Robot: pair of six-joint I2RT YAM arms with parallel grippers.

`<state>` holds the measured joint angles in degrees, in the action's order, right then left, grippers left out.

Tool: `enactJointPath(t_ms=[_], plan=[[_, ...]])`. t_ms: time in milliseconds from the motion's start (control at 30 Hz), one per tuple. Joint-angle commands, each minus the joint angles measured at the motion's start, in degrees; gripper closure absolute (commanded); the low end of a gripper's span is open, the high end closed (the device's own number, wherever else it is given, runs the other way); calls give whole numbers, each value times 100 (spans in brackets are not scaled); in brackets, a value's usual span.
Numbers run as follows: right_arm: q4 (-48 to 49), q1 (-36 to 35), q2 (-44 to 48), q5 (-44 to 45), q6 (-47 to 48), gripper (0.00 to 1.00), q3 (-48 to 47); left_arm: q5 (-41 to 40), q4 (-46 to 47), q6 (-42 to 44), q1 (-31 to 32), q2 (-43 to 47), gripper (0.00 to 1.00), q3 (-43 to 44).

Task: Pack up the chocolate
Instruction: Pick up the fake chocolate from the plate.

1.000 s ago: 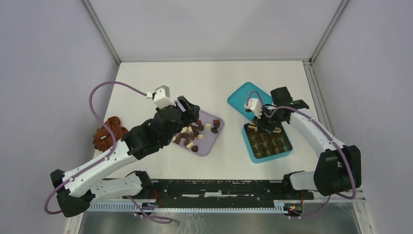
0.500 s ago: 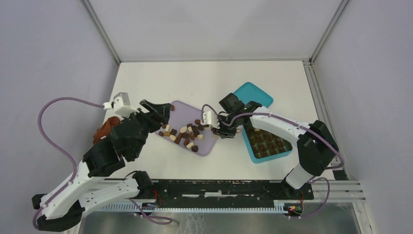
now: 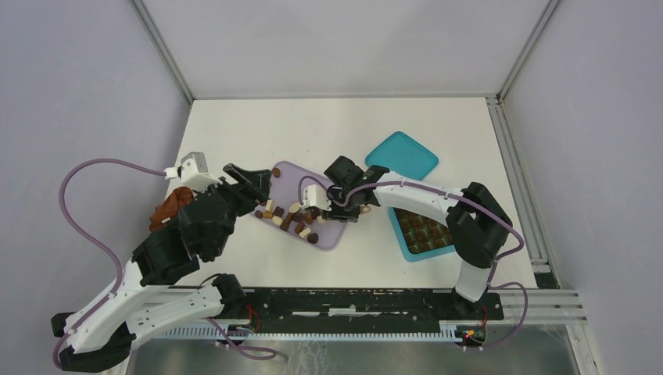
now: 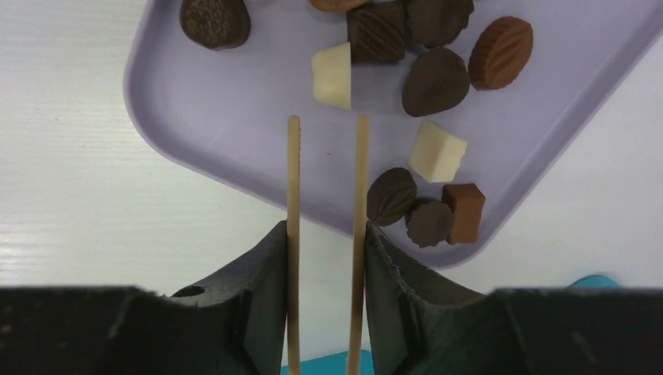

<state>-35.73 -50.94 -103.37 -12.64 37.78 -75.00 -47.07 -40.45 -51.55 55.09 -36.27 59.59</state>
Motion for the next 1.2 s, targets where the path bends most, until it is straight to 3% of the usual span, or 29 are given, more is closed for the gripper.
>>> enactJointPath(t_ms=[0,1167], plan=[[28,13,-37,321,-86,58,-148,-259,54,-192,8,67,22,-64],[-187,-133,-922,182,-157,55,-825,-190,230,-232,8,-119,22,-114]])
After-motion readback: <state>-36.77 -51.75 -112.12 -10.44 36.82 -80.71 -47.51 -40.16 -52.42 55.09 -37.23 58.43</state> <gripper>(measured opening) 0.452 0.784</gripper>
